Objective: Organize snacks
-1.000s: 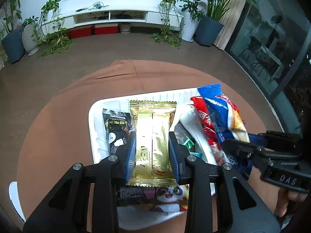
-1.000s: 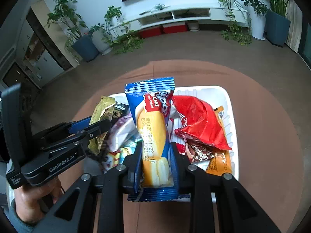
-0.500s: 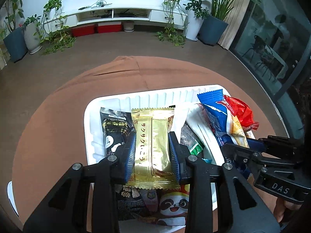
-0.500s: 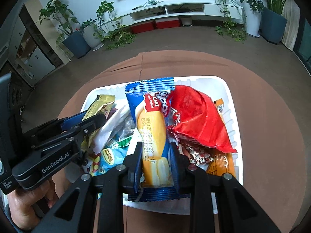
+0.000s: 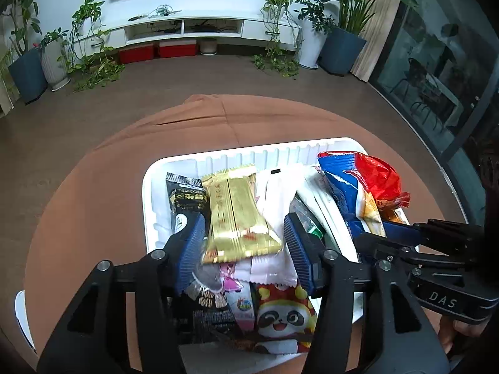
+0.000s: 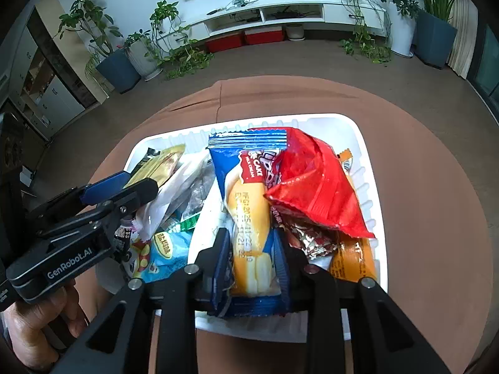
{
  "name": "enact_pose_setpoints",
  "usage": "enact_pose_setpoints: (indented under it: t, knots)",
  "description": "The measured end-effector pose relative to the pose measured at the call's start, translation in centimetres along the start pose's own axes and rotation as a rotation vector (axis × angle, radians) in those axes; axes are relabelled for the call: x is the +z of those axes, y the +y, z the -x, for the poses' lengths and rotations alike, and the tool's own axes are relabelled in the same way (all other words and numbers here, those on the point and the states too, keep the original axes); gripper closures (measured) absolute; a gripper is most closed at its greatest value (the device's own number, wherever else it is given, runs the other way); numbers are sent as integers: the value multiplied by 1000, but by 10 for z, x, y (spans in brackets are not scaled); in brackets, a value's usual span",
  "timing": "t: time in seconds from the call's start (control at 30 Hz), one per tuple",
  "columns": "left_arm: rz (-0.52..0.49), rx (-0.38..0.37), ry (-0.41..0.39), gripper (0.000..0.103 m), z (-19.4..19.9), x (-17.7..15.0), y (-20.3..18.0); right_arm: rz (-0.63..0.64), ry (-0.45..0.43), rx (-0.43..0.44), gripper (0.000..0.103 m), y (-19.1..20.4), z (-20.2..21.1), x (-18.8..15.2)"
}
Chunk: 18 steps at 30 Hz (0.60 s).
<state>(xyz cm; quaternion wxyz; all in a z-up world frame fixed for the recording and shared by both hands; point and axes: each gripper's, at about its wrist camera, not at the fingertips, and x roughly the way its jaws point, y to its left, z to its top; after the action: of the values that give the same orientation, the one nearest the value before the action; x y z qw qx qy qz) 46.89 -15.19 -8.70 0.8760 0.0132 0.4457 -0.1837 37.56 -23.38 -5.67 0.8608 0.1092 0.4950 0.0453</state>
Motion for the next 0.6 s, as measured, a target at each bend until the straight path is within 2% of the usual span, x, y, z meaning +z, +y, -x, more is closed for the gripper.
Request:
enact_pose_setpoints:
  t: [0.07,0.17,0.3,0.37,0.47,0.6]
  knots:
    - [3,0,-7,51,6,-3,0,4,-9,0,66,1,4,-3]
    - [9,10,-31,39,19,-10,-3,18,-26,-5,60,7,14,-7]
    - [-2,31,-84,23,50,-26,-8,30,-73,-9,44,14,36,-16]
    - [-11,48,-122,20,68,-36,-11,18,-100,9,40,17,50,-24]
    - [-26,88,-189,4,99,-53,-20,7,-153,47,32,20,72,-39]
    - [-61,165,-286,3,145,-81,-43,28,-251,68,22,27,106,-67]
